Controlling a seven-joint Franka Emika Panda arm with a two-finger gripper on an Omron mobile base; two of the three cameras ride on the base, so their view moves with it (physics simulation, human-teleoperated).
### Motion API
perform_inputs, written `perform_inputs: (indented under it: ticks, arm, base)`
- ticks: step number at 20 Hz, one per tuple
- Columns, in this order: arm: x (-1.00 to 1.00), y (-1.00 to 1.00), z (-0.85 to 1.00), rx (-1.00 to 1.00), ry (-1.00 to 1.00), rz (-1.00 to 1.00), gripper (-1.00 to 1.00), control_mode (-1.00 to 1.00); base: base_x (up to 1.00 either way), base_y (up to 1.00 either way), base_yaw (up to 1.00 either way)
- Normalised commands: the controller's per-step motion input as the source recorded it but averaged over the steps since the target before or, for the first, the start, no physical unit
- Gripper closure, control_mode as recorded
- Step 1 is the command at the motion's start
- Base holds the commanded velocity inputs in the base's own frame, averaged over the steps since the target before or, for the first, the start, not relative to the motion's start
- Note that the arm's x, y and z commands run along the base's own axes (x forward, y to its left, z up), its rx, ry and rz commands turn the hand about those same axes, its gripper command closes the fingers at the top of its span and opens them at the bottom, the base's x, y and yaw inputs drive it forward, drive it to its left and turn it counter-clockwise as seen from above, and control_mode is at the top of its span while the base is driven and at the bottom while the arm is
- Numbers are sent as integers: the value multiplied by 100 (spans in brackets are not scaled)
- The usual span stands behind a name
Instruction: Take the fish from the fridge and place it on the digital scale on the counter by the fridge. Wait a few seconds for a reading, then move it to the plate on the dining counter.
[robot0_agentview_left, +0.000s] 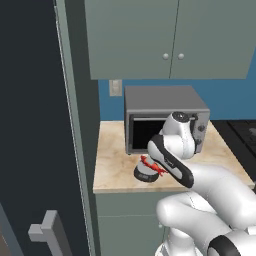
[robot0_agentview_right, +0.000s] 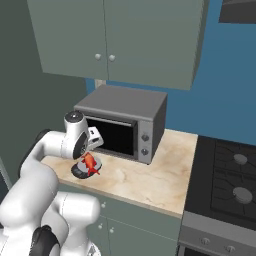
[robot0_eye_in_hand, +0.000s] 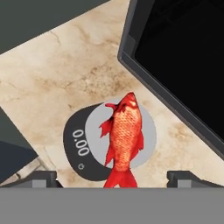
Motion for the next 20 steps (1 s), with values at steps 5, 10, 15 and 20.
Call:
perform_inputs:
  ticks: [5,10,15,20]
  arm:
    - [0,0,-2,0,3,-2,-100,-100]
    - [0,0,-2,0,3,-2,-100,-100]
    - [0,0,-1,0,2,-2,-100,-100]
    - [0,0,-7,0,1,-3,-100,-100]
  base:
    - [0,0,0]
    - [0,0,0]
    - [0,0,0]
    - [0,0,0]
